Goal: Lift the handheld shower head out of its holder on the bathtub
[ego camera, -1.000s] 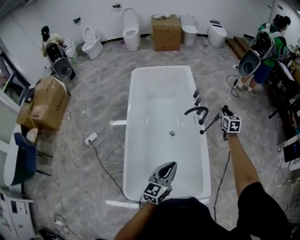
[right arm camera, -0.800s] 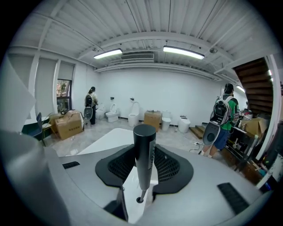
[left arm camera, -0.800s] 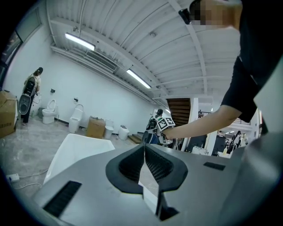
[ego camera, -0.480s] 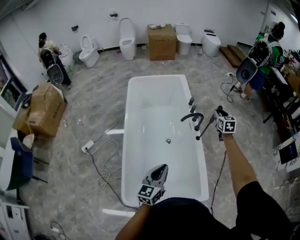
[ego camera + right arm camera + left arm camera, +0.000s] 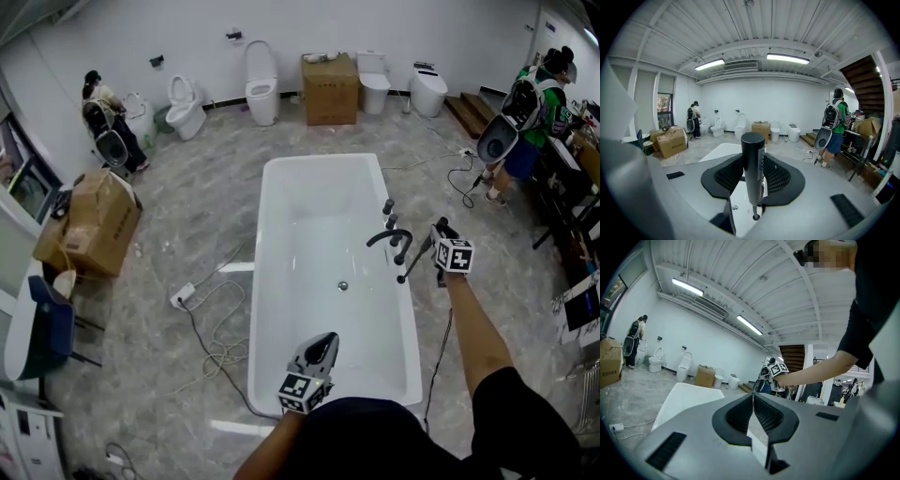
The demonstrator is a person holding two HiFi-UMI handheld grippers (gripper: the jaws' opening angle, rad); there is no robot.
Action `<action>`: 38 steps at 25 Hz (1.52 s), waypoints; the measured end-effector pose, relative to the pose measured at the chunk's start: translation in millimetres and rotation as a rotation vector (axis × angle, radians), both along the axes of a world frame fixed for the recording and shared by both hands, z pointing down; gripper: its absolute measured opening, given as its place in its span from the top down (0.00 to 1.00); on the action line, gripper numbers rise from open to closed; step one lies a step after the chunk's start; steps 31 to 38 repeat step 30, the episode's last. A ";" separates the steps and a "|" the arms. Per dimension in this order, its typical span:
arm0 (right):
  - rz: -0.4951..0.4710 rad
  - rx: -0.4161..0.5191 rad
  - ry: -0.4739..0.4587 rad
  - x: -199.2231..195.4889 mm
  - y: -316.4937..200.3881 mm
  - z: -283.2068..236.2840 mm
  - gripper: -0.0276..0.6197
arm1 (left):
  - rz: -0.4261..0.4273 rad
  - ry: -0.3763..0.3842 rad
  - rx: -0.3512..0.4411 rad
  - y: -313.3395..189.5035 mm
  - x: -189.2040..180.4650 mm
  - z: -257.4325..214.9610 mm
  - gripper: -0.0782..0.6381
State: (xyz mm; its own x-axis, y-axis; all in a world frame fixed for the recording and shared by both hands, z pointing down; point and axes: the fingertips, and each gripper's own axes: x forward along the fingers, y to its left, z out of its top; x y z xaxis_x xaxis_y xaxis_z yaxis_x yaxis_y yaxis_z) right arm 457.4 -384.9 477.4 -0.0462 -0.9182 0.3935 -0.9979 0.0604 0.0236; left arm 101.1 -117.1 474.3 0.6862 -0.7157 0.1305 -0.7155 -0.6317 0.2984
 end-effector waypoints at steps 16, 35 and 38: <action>-0.026 0.009 0.008 -2.2 -4.1 4.6 0.77 | -0.014 -0.012 -0.011 0.9 2.9 5.4 0.88; -0.028 0.003 0.003 12.1 -8.7 8.9 0.77 | -0.051 0.006 -0.038 -5.6 5.0 10.0 0.88; -0.028 0.003 0.003 12.1 -8.7 8.9 0.77 | -0.051 0.006 -0.038 -5.6 5.0 10.0 0.88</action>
